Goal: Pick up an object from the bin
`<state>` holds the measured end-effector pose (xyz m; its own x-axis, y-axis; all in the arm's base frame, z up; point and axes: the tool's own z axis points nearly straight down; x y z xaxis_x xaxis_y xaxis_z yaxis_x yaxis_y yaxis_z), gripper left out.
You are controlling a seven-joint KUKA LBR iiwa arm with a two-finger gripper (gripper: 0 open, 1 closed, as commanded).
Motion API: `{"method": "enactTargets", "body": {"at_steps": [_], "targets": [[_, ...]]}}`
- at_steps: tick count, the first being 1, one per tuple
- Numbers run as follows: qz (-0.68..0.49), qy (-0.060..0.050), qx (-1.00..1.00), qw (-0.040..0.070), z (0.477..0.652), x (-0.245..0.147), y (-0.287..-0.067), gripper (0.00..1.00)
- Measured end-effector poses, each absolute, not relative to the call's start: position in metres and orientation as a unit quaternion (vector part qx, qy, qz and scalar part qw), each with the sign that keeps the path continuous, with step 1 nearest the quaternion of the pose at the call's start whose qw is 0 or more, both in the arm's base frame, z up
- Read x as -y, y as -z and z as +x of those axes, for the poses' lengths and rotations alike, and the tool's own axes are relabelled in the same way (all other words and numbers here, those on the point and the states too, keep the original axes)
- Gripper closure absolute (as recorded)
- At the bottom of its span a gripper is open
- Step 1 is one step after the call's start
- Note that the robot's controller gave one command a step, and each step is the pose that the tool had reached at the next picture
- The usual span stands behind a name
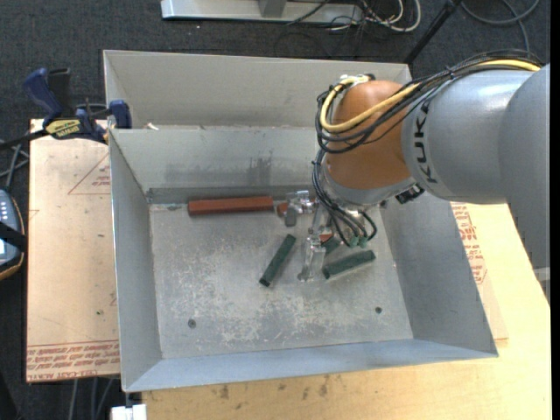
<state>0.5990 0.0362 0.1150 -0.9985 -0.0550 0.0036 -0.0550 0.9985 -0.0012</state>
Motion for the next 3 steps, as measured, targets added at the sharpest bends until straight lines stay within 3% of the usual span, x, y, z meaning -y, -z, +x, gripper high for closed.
{"method": "enactTargets", "body": {"at_steps": [1, 2, 3], "targets": [[0.136, 0.002, 0.991, -0.001, 0.592, -0.092, -0.071, 1.00], [0.136, 0.002, 0.991, -0.001, 0.592, -0.092, -0.071, 1.00], [0.177, 0.001, 0.984, -0.001, 0.569, -0.080, -0.193, 1.00]]}}
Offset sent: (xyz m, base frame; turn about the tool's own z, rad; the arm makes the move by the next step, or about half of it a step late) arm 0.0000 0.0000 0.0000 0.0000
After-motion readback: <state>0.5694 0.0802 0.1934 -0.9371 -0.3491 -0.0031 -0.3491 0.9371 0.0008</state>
